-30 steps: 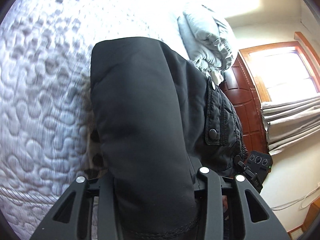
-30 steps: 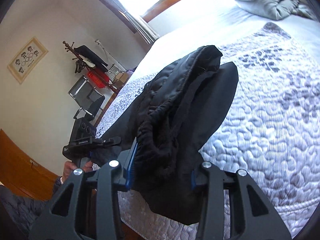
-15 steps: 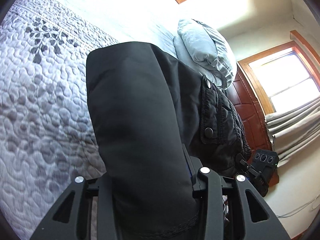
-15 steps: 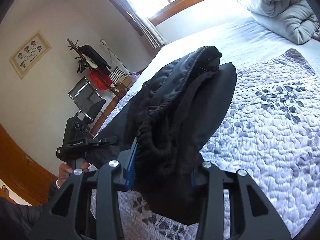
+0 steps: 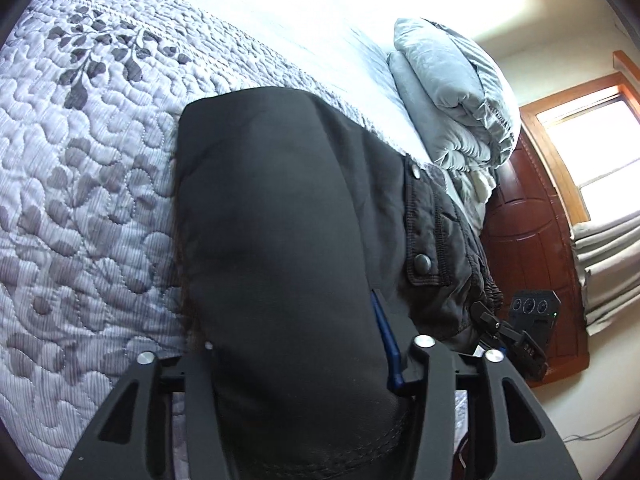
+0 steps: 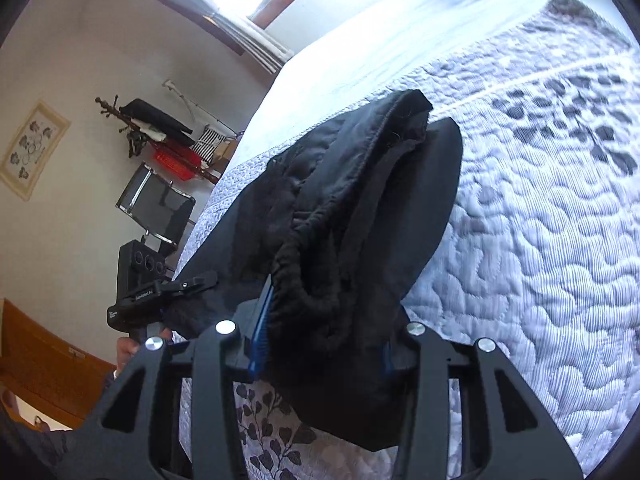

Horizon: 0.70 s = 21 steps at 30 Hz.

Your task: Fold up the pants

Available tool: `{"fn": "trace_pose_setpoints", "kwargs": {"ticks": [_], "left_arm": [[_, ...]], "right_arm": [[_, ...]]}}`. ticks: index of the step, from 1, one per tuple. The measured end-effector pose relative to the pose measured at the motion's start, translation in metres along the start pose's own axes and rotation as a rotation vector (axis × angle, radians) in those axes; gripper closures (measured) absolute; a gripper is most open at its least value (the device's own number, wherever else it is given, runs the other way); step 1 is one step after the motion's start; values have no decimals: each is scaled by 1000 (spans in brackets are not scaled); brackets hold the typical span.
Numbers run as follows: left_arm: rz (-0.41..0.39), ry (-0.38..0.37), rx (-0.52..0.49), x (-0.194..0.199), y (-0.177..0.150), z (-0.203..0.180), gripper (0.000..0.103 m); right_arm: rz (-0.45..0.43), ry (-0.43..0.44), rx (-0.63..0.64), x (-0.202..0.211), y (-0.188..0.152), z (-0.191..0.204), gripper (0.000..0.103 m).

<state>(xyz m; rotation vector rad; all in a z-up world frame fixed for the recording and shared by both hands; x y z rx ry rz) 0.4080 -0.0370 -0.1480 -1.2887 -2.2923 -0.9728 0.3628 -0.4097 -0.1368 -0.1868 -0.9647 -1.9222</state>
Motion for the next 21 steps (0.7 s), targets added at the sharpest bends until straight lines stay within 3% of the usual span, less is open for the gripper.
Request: {"fn": "trace_pose_setpoints", "kwargs": {"ticks": [7,11,19,21], "left_arm": [[-4,33,-36,-14,-16,15,24],[-14,35,-57,-15,-21,20,19],[-26,52,-86,-14,-24,21,17],[-26,67,-89,-13,-21,17,15]], "right_arm": [[4,24,-90,-5,-11,-35,49],[21,30,-141,-11,-21,-51,41],[0,5,-150,-6,-33,-49,40],[-7,-5,-140,-4,-33,-44,33]]}}
Point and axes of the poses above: each gripper's, at about its wrist camera, not at the fingertips, and x roughly against the way its jaws point, z to its left, y to its top, the point moved 3 cm from there along -x, roughly the way its jaws point, and after that the axes turned 11 degrees about -z, right-handed, at the moved point
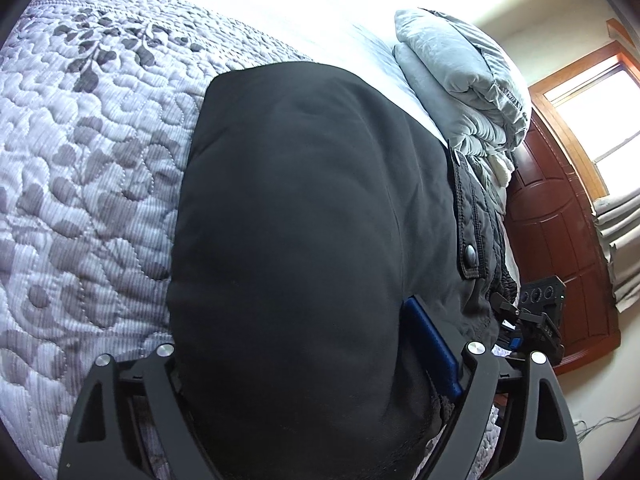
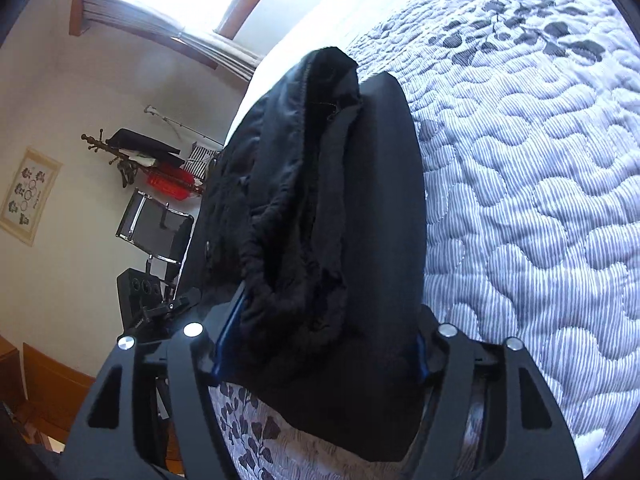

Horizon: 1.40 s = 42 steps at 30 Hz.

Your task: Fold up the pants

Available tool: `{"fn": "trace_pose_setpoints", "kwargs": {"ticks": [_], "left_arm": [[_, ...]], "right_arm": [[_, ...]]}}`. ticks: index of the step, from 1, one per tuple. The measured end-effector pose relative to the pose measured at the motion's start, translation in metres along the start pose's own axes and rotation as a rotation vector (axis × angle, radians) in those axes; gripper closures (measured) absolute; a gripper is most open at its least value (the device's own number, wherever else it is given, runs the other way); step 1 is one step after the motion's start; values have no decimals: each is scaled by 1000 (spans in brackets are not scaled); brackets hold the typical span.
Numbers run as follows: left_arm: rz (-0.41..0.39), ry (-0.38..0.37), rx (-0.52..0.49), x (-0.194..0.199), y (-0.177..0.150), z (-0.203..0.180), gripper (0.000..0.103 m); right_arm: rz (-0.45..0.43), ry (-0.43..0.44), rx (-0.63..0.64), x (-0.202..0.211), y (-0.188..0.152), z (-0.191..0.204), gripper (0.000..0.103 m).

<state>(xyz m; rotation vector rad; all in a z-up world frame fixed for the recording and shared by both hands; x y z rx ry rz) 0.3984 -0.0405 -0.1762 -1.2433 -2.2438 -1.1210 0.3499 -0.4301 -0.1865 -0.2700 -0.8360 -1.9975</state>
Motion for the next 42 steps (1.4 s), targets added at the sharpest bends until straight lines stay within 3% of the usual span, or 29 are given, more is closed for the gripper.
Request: {"fn": "trace_pose_setpoints", "kwargs": {"ticks": [9,14,22,30,34,42], "left_arm": [[-182,284,-159,67,2,-23,4],[-200,374,-199,95,-18,-40,4],[-199,456,-341,130,-53,-85,4],[-201,472,-372,161,-79,-114,4],[-224,516,-407,177,-89,-124,4],[-249,494,-407,202,-105,-140,4]], "right_arm": [[-119,-241,176,50,-7,32,20],[-185,-374,284,74,-26,60,14],[-193,-465,368,93,-61,105,11],[-205,-533,431,117,-96,141,8],[-213,-577,472,129,-112,158,8],[-219,-586,517,147,-136,185,8]]}}
Point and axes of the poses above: each gripper's, at about its wrist camera, not at the fingertips, and x roughly against the way its jaws point, z to its left, y to its top, the point moved 3 cm from there along -x, roughly the way its jaws point, and after that the axes turned 11 degrees about -z, right-handed, at the moved point
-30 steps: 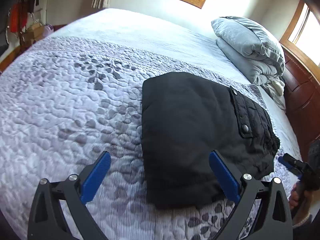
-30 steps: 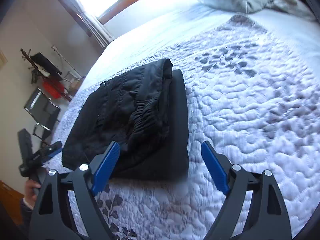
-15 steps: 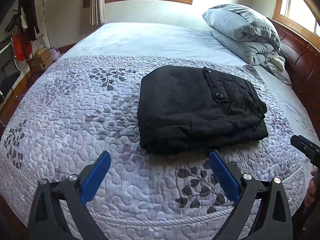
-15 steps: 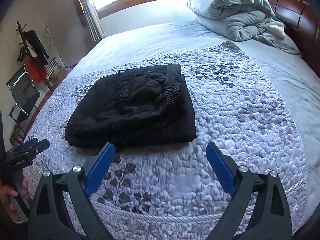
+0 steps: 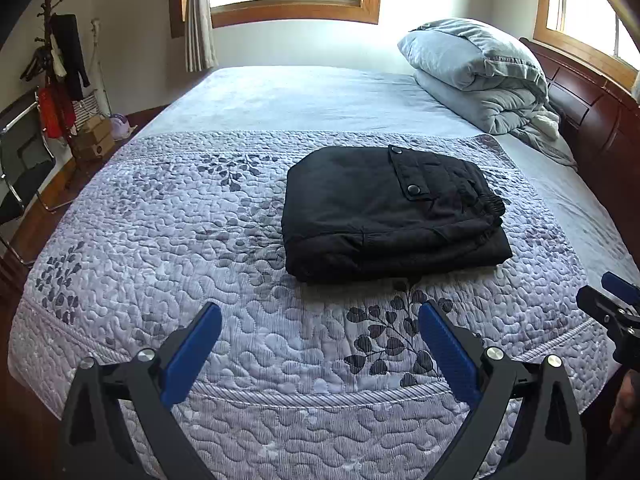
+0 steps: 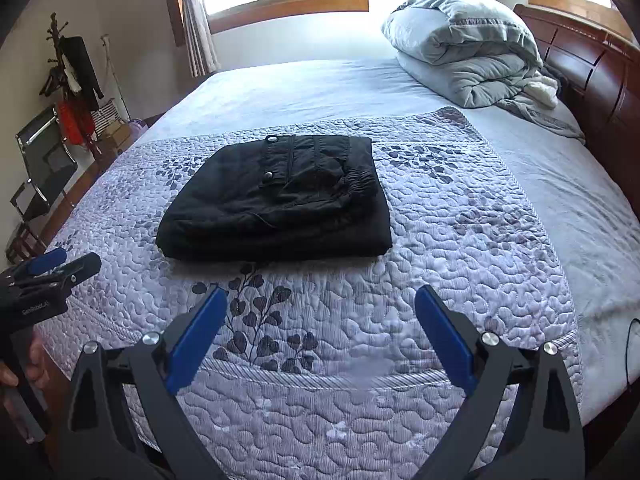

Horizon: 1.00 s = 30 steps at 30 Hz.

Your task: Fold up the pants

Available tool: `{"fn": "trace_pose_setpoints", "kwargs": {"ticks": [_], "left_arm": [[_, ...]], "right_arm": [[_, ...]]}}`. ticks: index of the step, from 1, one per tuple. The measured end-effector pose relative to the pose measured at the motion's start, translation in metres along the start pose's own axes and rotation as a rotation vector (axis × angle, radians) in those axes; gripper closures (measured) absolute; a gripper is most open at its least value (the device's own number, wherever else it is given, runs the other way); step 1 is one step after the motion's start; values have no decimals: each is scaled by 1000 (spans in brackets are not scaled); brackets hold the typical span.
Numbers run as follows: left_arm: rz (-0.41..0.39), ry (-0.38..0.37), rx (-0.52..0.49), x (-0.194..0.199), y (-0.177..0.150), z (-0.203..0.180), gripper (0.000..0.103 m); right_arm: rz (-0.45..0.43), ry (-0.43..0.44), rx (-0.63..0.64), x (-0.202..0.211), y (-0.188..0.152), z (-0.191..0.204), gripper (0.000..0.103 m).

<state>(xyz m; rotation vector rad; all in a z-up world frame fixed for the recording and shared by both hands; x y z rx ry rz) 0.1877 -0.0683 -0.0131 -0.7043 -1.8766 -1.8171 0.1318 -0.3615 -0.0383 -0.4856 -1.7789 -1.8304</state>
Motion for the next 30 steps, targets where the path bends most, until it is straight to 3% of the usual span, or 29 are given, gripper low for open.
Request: {"fn": "trace_pose_setpoints", "kwargs": {"ticks": [7,10,13,30], "left_arm": [[13,26,-37,22,-10,-4,4],[46,9,-40,26,-18,-10,4],[54,-11,-28,31,-21,-14,4],[53,14,-25,21,-15,-14,4]], "right_arm": [[64,-9,-2,12,-7,6,5],[115,37,-24,15,-13,12,5],[133,19,-17,17,-14,16,5],[157,-54,-18,-2,-16,8,5]]}}
Point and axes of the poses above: each gripper's, at about its wrist camera, not at the fingertips, and x roughly against the way its jaws point, z to its left, y to its top, the point moved 3 cm from there along -x, roughly the way its jaws point, and after that the axes turned 11 degrees about -z, right-handed, at the moved point
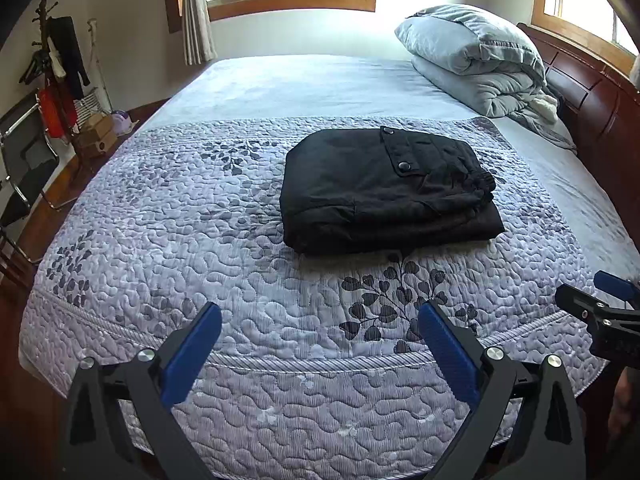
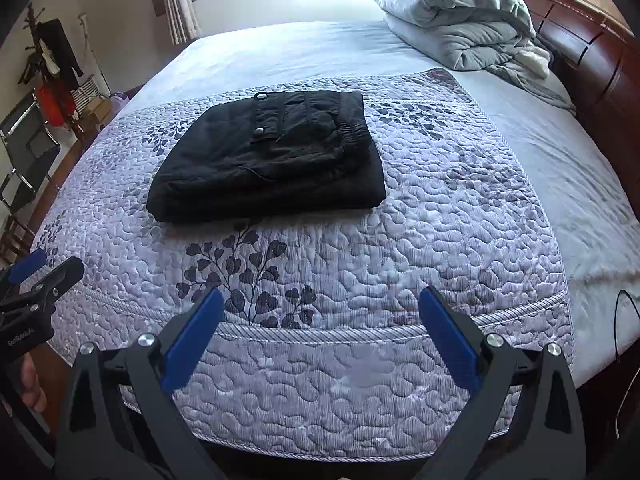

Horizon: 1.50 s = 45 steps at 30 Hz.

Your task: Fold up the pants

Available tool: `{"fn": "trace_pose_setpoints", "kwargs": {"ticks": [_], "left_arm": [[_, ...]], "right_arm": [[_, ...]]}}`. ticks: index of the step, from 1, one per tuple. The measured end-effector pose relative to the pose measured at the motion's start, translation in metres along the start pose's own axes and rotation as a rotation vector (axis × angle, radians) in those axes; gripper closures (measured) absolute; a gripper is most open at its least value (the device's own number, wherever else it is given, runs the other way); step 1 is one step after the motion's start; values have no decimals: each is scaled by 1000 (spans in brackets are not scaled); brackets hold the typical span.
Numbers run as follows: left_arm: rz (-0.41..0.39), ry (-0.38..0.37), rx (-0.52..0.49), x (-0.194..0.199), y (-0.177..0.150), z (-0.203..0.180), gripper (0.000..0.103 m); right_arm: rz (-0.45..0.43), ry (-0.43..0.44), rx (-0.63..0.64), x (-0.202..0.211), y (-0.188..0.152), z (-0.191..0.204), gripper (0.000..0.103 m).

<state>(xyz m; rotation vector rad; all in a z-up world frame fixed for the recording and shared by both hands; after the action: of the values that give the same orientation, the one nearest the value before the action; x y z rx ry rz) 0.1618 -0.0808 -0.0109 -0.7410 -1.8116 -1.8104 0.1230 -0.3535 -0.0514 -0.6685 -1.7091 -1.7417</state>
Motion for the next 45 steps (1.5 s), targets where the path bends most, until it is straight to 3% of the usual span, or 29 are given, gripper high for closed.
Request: {"fn": "trace_pose_setpoints", "kwargs": {"ticks": [45], "left_arm": [[29,-2,-12,-22,-2,-2,4]], "right_arm": [[-7,-53,14,-15,1,-6,5]]}}
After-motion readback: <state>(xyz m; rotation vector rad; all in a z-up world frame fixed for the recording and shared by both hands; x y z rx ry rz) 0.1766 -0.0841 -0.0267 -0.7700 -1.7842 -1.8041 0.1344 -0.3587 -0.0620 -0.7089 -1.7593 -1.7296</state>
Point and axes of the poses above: each gripper's, at about its wrist camera, not at the fingertips, and x roughly against the way its jaws point, z to its left, y to its top, the point moved 3 cm from there along -x, roughly the way its jaws point, and after that the axes turned 11 degrees about -z, right-handed, at the moved point
